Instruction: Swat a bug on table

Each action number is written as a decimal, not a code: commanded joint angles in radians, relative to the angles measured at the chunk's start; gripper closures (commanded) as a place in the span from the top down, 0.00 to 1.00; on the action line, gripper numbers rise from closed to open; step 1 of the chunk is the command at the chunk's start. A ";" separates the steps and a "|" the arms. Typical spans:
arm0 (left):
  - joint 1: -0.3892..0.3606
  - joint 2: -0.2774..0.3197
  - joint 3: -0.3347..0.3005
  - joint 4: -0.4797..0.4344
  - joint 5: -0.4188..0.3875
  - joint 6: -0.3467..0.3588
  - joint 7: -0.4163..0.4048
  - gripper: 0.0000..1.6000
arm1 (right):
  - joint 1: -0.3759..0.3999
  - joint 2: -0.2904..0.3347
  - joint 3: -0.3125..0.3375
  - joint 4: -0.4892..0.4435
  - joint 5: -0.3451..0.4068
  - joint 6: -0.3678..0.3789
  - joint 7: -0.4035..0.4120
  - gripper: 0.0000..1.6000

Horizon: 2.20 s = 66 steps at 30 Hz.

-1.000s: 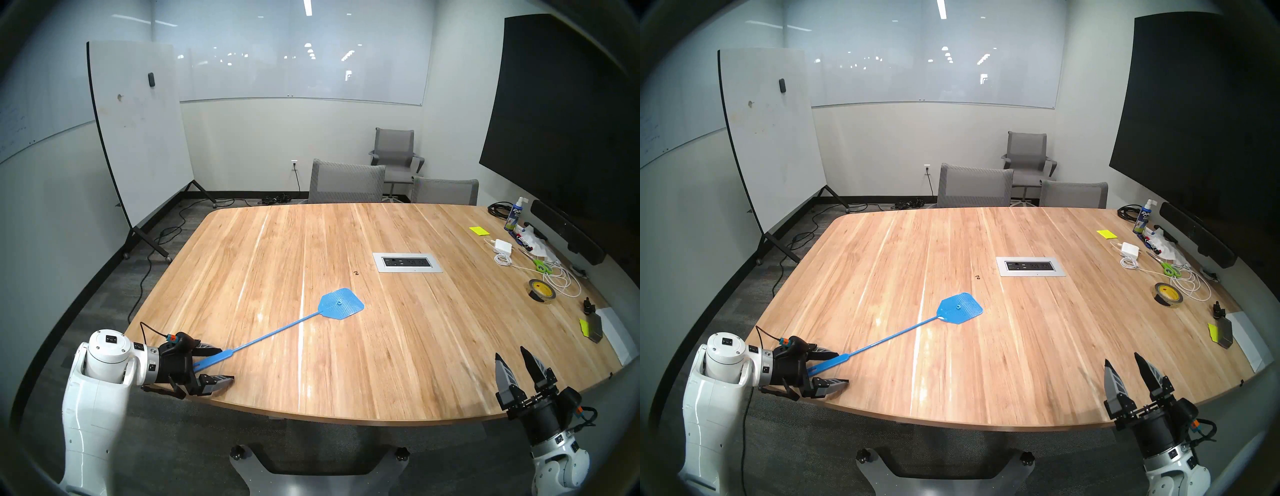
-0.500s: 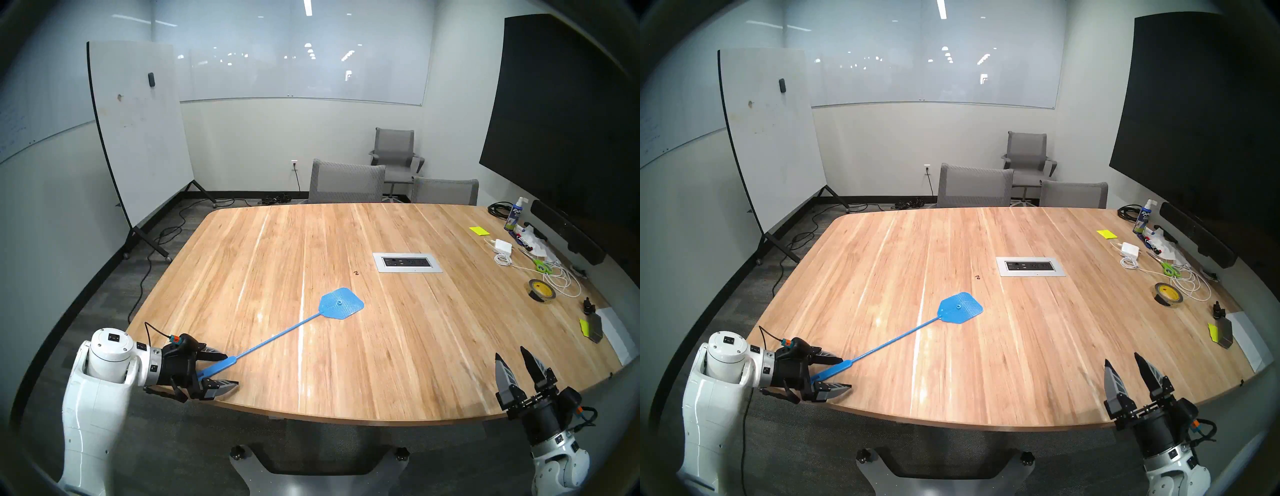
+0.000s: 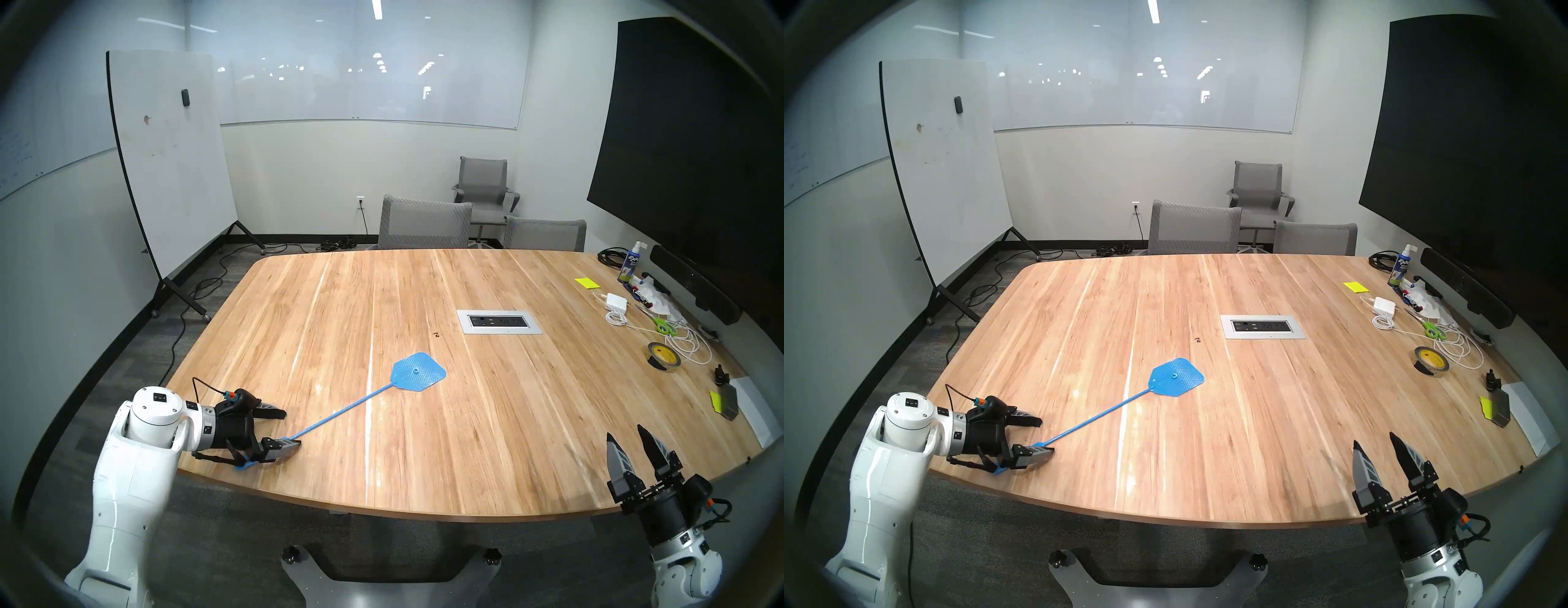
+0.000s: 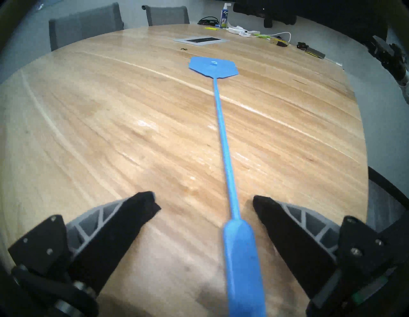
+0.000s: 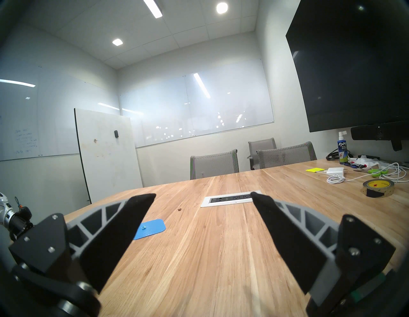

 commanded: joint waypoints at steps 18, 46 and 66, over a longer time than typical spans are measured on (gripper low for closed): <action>-0.277 0.033 0.156 0.351 0.041 -0.081 -0.026 0.00 | 0.002 0.001 -0.001 -0.015 0.000 0.001 0.000 1.00; -0.312 0.037 0.085 0.323 0.056 0.154 0.145 0.00 | 0.002 0.000 -0.001 -0.016 0.000 0.002 0.000 1.00; -0.228 -0.012 0.017 0.207 0.054 0.200 0.250 0.00 | 0.002 0.000 0.000 -0.016 -0.001 0.002 0.000 1.00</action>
